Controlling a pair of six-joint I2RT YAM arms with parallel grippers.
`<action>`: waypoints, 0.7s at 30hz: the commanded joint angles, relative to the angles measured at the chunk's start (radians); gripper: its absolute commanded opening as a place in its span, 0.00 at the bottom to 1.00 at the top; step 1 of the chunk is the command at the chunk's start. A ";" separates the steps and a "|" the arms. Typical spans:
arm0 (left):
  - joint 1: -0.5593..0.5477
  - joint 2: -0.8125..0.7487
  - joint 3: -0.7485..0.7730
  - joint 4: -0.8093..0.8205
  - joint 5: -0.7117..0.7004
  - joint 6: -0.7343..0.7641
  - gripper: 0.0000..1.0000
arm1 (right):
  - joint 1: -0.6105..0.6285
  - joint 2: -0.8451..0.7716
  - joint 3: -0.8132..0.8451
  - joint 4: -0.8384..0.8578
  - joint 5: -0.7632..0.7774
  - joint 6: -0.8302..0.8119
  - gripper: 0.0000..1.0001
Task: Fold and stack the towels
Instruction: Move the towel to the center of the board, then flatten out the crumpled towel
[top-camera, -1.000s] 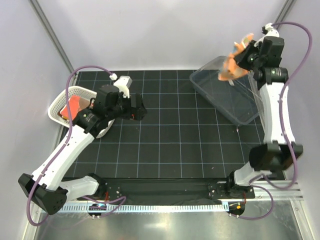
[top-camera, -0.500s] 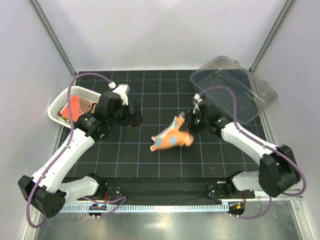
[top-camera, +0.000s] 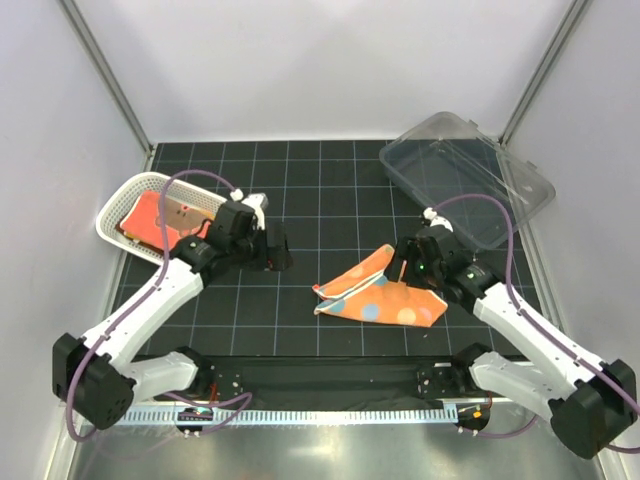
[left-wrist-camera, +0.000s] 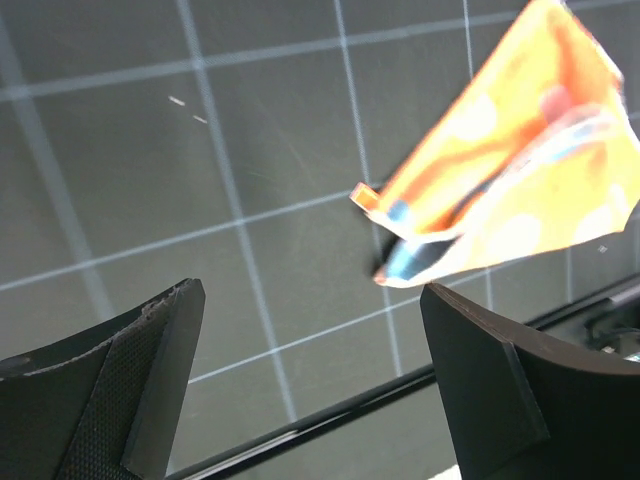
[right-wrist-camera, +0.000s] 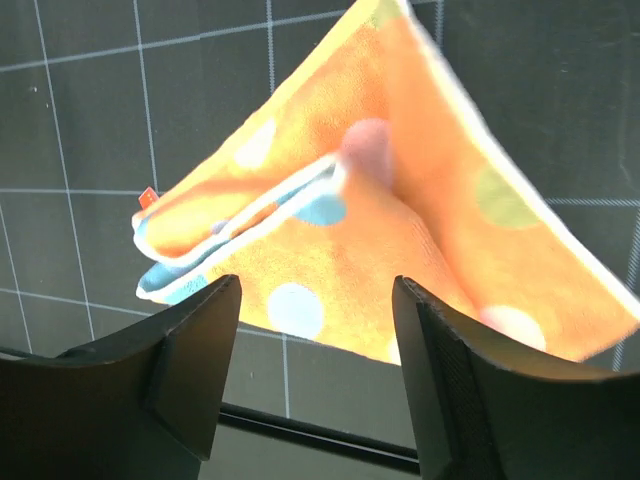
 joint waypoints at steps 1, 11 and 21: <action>-0.008 0.042 -0.092 0.218 0.147 -0.136 0.91 | 0.001 -0.018 0.055 -0.053 0.054 0.016 0.70; -0.139 0.224 -0.225 0.499 0.056 -0.377 0.86 | -0.001 0.338 0.271 0.042 0.017 -0.173 0.59; -0.217 0.413 -0.153 0.582 0.022 -0.483 0.62 | -0.001 0.370 0.228 0.114 0.020 -0.179 0.52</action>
